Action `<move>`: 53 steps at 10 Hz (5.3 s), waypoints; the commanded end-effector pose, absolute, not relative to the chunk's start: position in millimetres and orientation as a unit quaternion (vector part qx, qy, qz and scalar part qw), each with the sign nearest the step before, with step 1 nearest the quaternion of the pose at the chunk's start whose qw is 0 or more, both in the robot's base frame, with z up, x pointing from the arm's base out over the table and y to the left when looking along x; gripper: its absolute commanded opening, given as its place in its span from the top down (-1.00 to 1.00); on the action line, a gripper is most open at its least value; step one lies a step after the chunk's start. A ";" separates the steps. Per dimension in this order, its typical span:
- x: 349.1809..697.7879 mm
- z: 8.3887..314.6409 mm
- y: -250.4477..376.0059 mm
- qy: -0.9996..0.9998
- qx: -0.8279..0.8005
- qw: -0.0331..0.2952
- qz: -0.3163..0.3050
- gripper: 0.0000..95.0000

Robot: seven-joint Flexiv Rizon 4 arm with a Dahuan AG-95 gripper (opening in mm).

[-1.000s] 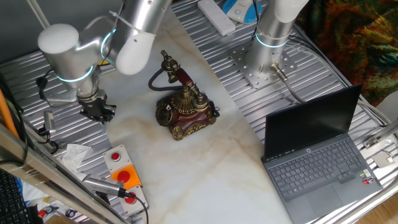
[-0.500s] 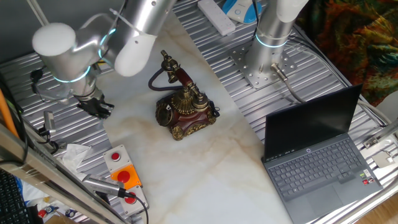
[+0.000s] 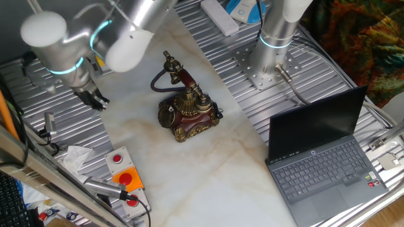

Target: Dial a number on an old rotary phone

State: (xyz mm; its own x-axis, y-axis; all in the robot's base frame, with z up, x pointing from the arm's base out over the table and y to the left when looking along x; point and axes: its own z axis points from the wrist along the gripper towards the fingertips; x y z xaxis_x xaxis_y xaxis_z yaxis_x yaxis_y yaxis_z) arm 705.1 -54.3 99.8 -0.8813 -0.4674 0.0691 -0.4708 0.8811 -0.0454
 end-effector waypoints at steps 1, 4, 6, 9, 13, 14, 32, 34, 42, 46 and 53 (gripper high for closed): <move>698.1 124.4 -71.6 -0.989 0.148 0.020 0.022 1.00; 688.3 146.8 -80.3 -0.994 0.105 -0.010 0.013 1.00; 681.1 158.1 -78.0 -0.996 0.083 -0.039 0.003 1.00; 671.1 173.1 -73.2 -0.996 0.064 -0.067 -0.009 1.00; 666.7 182.2 -66.6 -0.996 0.046 -0.075 -0.014 1.00; 666.1 183.5 -64.4 -0.996 0.043 -0.076 -0.012 1.00; 626.4 166.5 28.8 -0.990 -0.030 -0.135 0.017 1.00; 625.2 165.9 28.0 -0.990 -0.034 -0.136 0.014 1.00; 625.3 165.6 27.8 -0.992 -0.038 -0.120 0.014 1.00; 625.3 165.6 27.8 -0.994 -0.033 -0.106 0.006 1.00; 625.3 165.6 27.8 -0.995 -0.025 -0.094 -0.014 1.00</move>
